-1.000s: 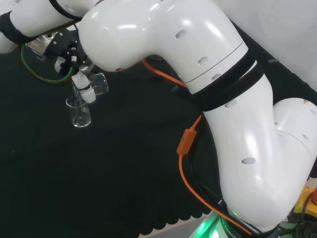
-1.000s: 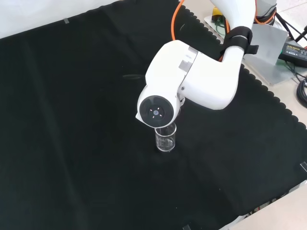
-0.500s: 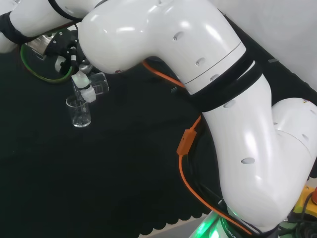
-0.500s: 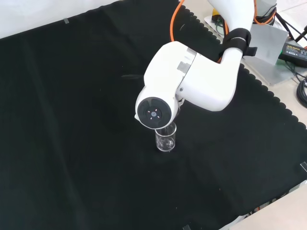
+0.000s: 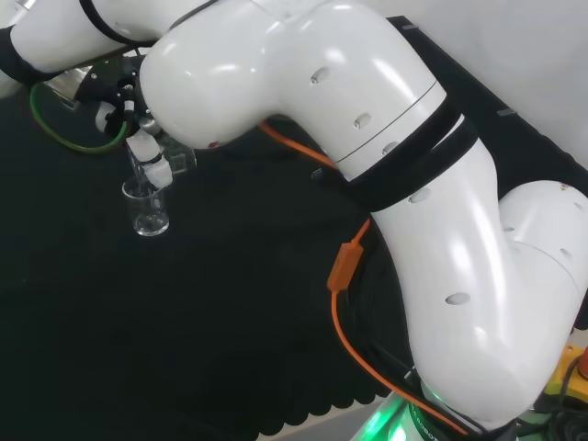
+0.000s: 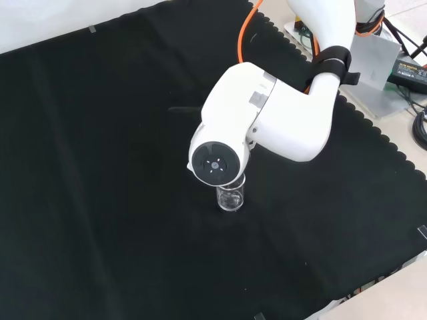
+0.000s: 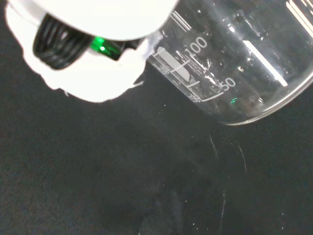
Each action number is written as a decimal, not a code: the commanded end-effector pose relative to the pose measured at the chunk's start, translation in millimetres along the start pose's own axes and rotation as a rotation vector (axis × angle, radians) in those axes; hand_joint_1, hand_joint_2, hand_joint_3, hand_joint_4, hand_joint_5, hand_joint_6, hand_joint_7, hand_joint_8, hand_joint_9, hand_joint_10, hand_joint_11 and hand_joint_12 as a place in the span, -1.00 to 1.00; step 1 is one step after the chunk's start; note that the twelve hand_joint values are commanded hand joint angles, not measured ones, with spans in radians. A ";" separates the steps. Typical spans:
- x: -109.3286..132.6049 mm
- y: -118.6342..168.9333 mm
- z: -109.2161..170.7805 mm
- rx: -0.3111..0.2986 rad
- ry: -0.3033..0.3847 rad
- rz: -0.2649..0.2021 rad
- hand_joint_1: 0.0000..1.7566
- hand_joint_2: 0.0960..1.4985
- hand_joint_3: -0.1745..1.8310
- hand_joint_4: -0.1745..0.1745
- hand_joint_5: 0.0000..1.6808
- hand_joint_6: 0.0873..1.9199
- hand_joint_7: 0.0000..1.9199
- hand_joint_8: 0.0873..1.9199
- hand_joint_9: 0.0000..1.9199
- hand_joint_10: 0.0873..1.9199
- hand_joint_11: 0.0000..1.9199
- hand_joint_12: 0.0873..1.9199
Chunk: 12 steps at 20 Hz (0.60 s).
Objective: Pour the water from the handheld beaker into the one on the table.
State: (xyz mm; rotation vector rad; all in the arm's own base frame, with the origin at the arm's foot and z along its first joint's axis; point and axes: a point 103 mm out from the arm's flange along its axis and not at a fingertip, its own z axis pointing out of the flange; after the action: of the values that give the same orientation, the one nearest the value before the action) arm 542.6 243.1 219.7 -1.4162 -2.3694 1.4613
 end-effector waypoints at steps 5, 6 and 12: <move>2.7 2.5 1.9 0.015 -0.006 -0.010 0.48 -0.27 -0.02 -1.00 0.39 -0.12 0.28 -0.15 0.59 -0.23 0.26 -0.21; 3.0 2.7 1.8 0.015 -0.005 -0.011 0.48 -0.27 -0.02 -1.00 0.39 -0.12 0.28 -0.15 0.59 -0.23 0.26 -0.21; 2.3 2.4 1.6 0.012 -0.002 -0.011 0.48 -0.27 -0.02 -1.00 0.39 -0.12 0.28 -0.15 0.59 -0.23 0.26 -0.21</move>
State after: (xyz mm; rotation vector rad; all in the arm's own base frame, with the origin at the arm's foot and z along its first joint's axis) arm 542.1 243.4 215.5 -1.3958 -2.3619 1.4739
